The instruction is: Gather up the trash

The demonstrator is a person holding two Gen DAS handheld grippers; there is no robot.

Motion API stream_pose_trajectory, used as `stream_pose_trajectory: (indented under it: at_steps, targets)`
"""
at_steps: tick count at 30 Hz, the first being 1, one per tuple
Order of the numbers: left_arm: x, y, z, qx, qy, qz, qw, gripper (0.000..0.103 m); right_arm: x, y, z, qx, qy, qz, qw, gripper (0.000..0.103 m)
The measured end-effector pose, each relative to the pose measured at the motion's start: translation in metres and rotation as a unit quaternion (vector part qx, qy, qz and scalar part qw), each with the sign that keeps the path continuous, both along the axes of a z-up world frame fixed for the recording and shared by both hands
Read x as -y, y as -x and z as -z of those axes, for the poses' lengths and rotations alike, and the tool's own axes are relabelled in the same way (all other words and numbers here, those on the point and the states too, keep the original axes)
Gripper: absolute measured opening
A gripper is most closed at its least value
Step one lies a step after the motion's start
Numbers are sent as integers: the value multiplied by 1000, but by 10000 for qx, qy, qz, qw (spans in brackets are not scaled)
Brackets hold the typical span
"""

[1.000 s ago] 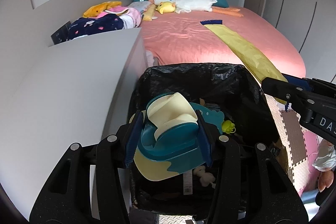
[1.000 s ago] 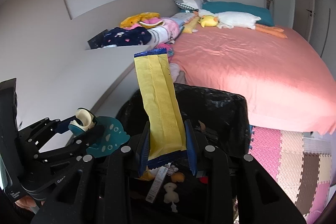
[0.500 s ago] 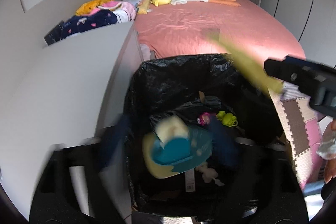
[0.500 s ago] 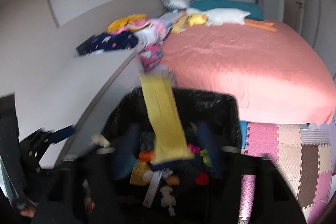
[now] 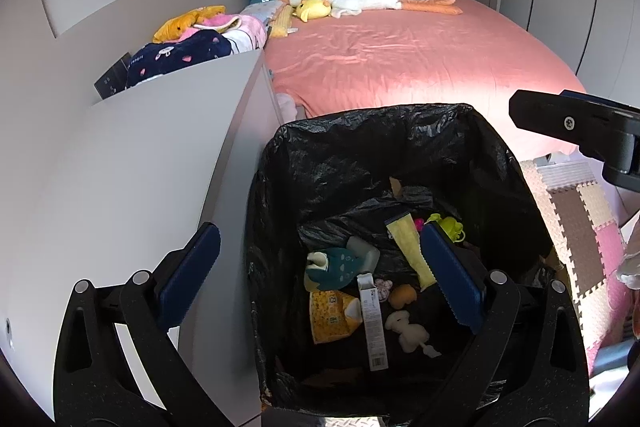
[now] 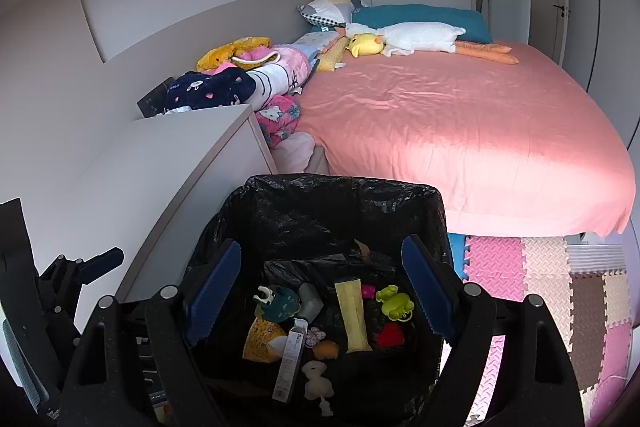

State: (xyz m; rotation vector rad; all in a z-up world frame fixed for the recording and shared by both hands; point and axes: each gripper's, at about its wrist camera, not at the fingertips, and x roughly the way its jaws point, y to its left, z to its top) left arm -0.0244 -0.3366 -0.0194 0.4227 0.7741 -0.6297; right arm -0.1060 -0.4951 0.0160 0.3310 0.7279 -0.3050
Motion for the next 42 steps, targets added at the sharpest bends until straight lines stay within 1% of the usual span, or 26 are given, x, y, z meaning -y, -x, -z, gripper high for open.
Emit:
stream_pose_trajectory:
  at_steps: [13, 18, 29, 42]
  targets:
    - [-8, -6, -2, -163, 150, -145, 9996, 97, -4, -3, 2, -23, 8, -24, 10000, 83]
    - [-8, -8, 0, -203, 80, -193, 9996, 97, -6, -4, 2, -29, -3, -23, 10000, 83]
    - [-10, -7, 1, -139, 100, -163, 9997, 97, -6, -4, 3, -41, 0, -25, 10000, 83]
    - [-11, -7, 2, -189, 139, -209, 9995, 97, -7, -3, 3, -38, -3, -27, 10000, 83]
